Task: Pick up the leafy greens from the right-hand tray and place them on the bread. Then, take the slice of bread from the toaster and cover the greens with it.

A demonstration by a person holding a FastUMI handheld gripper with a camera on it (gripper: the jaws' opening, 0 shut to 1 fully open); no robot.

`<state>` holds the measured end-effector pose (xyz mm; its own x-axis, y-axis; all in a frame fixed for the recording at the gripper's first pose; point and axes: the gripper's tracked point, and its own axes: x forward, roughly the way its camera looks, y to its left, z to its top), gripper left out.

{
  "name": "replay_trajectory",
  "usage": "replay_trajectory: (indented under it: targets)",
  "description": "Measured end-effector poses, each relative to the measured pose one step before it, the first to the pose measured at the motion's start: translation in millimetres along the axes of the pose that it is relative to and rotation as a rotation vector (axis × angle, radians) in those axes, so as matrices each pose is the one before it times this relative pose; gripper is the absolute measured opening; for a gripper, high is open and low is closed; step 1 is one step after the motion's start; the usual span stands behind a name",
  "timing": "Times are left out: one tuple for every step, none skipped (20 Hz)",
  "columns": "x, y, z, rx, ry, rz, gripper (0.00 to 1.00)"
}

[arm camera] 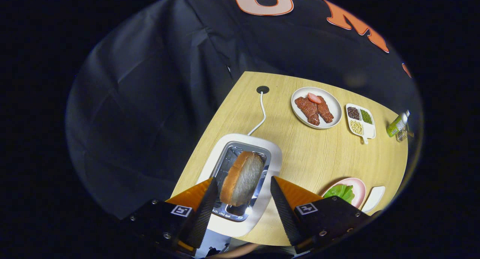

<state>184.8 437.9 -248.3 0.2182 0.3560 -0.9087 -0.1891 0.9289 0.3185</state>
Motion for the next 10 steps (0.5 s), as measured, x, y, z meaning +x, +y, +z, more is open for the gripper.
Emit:
replay_trajectory:
  targets:
    - [3.65, 1.17, 0.79, 0.01143, 0.00488, -0.00468, 0.83]
    - [4.47, 0.18, 0.17, 0.01254, 0.00443, -0.00776, 0.78]
    - [2.34, -0.57, -1.00, 0.01207, 0.00580, -0.00843, 0.75]
    - [2.13, -1.68, 1.00, 0.00950, 0.00037, -0.01017, 0.67]
    - [-0.53, -2.90, -0.93, 0.00308, 0.00722, -0.01527, 0.62]
    - [0.45, -1.87, -0.27, 0.00759, 0.00196, -0.01055, 0.53]
    - [0.44, -1.82, -0.55, 0.00355, 0.00038, -0.00747, 0.44]
    - [0.26, -0.11, 2.17, 0.00711, -0.00701, 0.00052, 0.31]
    - [-2.65, 1.07, 0.66, 0.00507, -0.00382, 0.01037, 0.24]
    - [-2.71, 2.27, 0.77, 0.00123, -0.00466, 0.01706, 0.18]
